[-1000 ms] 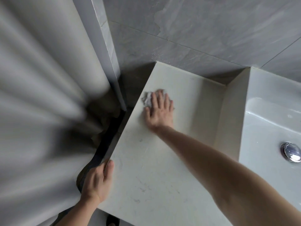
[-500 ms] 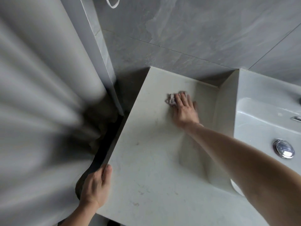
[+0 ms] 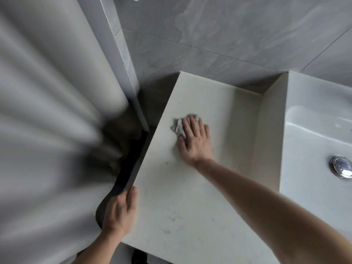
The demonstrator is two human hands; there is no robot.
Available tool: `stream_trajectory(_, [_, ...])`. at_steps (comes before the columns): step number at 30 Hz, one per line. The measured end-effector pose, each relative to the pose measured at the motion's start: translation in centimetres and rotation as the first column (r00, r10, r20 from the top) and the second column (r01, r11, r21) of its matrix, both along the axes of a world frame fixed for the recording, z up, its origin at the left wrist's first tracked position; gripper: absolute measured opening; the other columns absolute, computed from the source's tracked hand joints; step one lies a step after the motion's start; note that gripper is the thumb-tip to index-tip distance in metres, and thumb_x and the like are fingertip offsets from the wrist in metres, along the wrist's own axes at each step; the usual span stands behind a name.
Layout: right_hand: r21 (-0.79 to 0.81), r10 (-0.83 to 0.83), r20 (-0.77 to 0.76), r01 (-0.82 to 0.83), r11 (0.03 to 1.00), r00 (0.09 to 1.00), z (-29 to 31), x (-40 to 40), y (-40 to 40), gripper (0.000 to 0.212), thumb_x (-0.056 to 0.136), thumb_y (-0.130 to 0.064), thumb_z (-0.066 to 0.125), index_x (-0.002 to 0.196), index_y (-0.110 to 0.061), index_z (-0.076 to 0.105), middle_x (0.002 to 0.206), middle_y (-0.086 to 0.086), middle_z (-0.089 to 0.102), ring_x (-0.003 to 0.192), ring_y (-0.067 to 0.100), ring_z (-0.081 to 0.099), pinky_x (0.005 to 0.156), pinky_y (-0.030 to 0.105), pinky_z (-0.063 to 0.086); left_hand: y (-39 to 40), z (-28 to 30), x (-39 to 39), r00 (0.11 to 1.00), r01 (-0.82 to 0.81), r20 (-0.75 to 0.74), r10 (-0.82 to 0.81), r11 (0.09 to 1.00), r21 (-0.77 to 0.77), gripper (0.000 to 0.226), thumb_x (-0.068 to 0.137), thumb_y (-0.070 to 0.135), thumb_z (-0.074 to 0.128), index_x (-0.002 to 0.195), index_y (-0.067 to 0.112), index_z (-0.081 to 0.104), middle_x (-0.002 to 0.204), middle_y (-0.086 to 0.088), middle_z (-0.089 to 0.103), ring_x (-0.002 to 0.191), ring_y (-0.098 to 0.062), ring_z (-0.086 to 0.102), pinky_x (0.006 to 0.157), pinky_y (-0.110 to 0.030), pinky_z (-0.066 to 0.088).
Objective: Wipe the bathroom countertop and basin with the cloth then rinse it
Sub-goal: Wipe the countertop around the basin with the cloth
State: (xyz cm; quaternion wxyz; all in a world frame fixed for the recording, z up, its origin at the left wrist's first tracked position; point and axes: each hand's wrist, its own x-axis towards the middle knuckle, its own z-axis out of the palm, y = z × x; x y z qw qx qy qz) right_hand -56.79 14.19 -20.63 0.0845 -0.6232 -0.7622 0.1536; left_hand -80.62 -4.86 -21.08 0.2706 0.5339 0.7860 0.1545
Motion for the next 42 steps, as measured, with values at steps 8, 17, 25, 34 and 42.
stream_trajectory(8, [-0.005,0.323,-0.233,-0.334,0.943,0.917,0.1,-4.5,-6.3,0.074,0.089,-0.004,0.055,0.159,-0.014,0.034,0.168,0.006,0.025,0.157,0.023,0.017,0.129,0.035,0.008,0.0,-0.2,-0.1,1.0,0.006,-0.007,-0.006,1.0,-0.007,0.073,0.093,0.069,0.016,0.103,0.02,0.068,0.097,-0.012,0.075,0.095,-0.039,0.066,0.079,-0.042,0.052])
stream_trajectory(17, [-0.008,-0.418,-0.048,0.418,0.908,0.907,1.5,11.9,2.6,0.057,0.094,-0.037,0.027,0.133,-0.008,0.056,0.148,0.018,0.049,0.145,0.036,0.037,0.116,0.049,0.033,0.0,-0.3,-0.2,1.0,0.006,0.022,-0.006,1.0,0.007,0.069,0.092,0.067,0.014,0.094,0.02,0.065,0.093,-0.014,0.073,0.091,-0.04,0.065,0.075,-0.041,0.05])
stream_trajectory(25, [-0.005,-0.212,0.087,0.213,0.977,0.973,0.1,2.3,-4.8,0.067,0.1,-0.052,0.031,0.161,-0.026,0.026,0.17,0.001,0.02,0.157,0.032,0.012,0.124,0.056,0.013,-0.1,-0.4,-0.4,0.996,0.014,0.089,-0.016,1.0,0.024,0.067,0.094,0.064,0.019,0.097,0.017,0.066,0.094,-0.016,0.072,0.093,-0.041,0.064,0.077,-0.042,0.05])
stream_trajectory(34, [-0.091,0.458,0.033,-0.454,0.886,0.888,0.7,-5.1,-15.6,0.061,0.108,-0.04,0.027,0.164,-0.029,0.006,0.172,-0.004,0.003,0.158,0.018,-0.009,0.129,0.045,-0.001,-0.1,0.2,-0.4,0.983,-0.004,0.183,-0.002,0.999,0.034,0.052,0.101,0.054,0.031,0.1,0.017,0.068,0.1,-0.016,0.073,0.097,-0.039,0.064,0.079,-0.039,0.05])
stream_trajectory(42, [-0.109,0.146,0.09,-0.136,0.985,0.985,0.4,3.0,-11.0,0.062,0.105,-0.048,0.027,0.163,-0.029,0.016,0.172,-0.002,0.009,0.159,0.024,0.004,0.128,0.049,0.011,-0.3,-0.3,-0.7,0.981,0.032,0.191,-0.043,0.998,0.06,0.063,0.096,0.062,0.022,0.096,0.017,0.066,0.096,-0.01,0.073,0.096,-0.037,0.065,0.079,-0.041,0.051])
